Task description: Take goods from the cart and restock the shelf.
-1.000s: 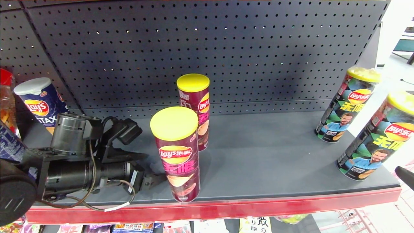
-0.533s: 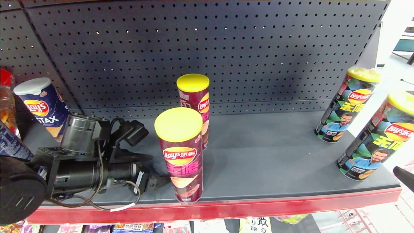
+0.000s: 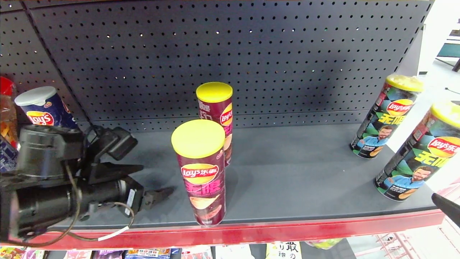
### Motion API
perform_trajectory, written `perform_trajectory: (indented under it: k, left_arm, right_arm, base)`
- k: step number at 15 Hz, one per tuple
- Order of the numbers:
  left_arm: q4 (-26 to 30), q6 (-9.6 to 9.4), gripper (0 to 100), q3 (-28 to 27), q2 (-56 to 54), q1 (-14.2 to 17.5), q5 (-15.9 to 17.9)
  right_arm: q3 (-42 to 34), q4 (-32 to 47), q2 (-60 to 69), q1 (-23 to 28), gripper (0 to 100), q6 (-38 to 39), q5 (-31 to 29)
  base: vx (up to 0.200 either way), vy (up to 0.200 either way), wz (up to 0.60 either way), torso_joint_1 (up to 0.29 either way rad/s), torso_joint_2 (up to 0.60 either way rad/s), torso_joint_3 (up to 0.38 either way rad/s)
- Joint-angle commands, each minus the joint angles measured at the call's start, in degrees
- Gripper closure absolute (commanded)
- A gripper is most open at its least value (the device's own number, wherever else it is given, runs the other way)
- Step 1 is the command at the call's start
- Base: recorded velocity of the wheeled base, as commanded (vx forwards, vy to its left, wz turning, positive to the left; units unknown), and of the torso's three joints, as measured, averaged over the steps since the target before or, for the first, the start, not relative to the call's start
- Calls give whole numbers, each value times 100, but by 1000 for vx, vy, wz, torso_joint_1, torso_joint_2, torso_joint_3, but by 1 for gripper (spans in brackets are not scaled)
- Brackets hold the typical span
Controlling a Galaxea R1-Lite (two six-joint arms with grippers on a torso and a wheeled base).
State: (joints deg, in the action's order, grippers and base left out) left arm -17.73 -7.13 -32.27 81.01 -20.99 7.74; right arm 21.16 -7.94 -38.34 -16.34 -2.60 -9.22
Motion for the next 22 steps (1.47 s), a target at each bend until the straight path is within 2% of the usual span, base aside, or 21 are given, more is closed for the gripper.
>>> perform_trajectory:
  k: [1,2,3,4,5,8,11,14,18,22]
  left_arm:
    - [990,-113,0,397,-2467,113,-1433]
    - [1816,-104,0,318,-3100,113,-1486]
    - [1887,-113,0,309,-3161,113,-1495]
    - [3161,-192,0,168,-4392,210,-1890]
    - [3416,-175,0,63,-4620,218,-2013]
    - [3355,-298,0,63,-4814,289,-2101]
    - [3337,-298,0,168,-4928,289,-2145]
    - [3337,-298,0,186,-4928,297,-2207]
    - [3337,-306,0,274,-5024,289,-2207]
    - [3337,-298,0,397,-5209,289,-2180]
  right_arm:
    - [-139,161,46,465,0,-92,43]
    - [-191,170,151,482,0,-109,25]
    - [-200,170,160,482,0,-109,25]
    - [-253,187,248,702,0,-101,-36]
    - [-253,187,222,930,0,-101,16]
    - [-323,170,248,1080,0,-109,-1]
    - [-446,170,327,1168,0,-118,-19]
    - [-552,178,494,1168,0,-180,-19]
    - [-552,178,538,1168,0,-180,-19]
    - [-552,178,547,1168,0,-189,-19]
  base:
    - [0,0,0,0,0,0]
    - [0,0,0,0,0,0]
    - [0,0,0,0,0,0]
    - [0,0,0,0,0,0]
    - [0,0,0,0,0,0]
    - [0,0,0,0,0,0]
    - [0,0,0,0,0,0]
    - [-200,0,0,4,7,2]
    - [0,0,0,0,0,0]
    - [0,200,0,9,1,2]
